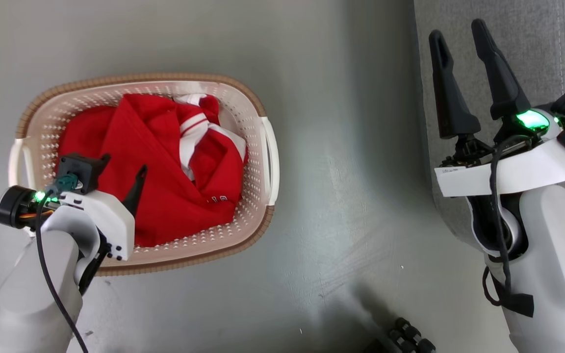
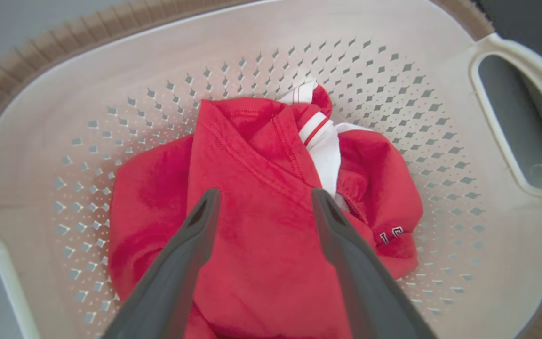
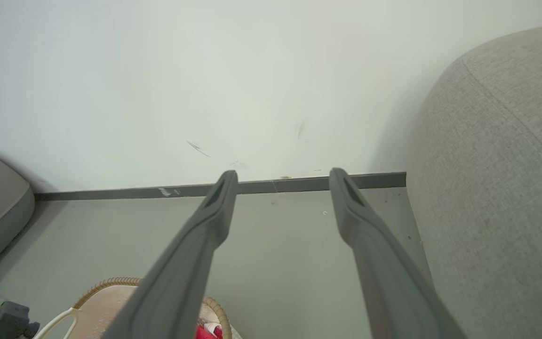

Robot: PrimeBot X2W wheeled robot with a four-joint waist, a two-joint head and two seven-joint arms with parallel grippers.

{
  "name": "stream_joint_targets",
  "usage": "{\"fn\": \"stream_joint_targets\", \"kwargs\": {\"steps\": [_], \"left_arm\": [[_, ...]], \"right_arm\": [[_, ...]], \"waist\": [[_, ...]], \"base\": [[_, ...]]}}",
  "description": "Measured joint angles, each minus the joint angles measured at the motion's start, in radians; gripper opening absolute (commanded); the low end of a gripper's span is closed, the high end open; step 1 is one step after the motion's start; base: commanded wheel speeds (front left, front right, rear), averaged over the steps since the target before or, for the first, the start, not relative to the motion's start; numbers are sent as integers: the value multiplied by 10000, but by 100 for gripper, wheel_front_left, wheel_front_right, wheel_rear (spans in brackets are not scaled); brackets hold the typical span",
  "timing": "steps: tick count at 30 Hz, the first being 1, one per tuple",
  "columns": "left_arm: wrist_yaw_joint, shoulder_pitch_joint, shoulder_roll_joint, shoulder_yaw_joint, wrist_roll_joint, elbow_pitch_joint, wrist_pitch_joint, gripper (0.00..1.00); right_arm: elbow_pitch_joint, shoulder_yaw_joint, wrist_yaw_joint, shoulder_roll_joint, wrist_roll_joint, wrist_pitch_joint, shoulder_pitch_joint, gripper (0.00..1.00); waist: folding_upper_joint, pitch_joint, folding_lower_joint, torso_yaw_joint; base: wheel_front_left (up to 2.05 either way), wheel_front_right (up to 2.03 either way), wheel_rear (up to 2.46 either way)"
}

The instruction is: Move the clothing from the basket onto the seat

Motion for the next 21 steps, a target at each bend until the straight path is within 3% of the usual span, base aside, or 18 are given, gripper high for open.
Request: {"fn": "stream_joint_targets", "kwargs": {"steps": [21], "left_arm": [[102, -1647, 257, -313, 541, 1699, 1304, 100]], "right_arm": [[-433, 453, 0, 10, 1118, -31, -598, 100]], "waist": [[0, 1288, 0, -748]], "base": [[0, 0, 0]]}}
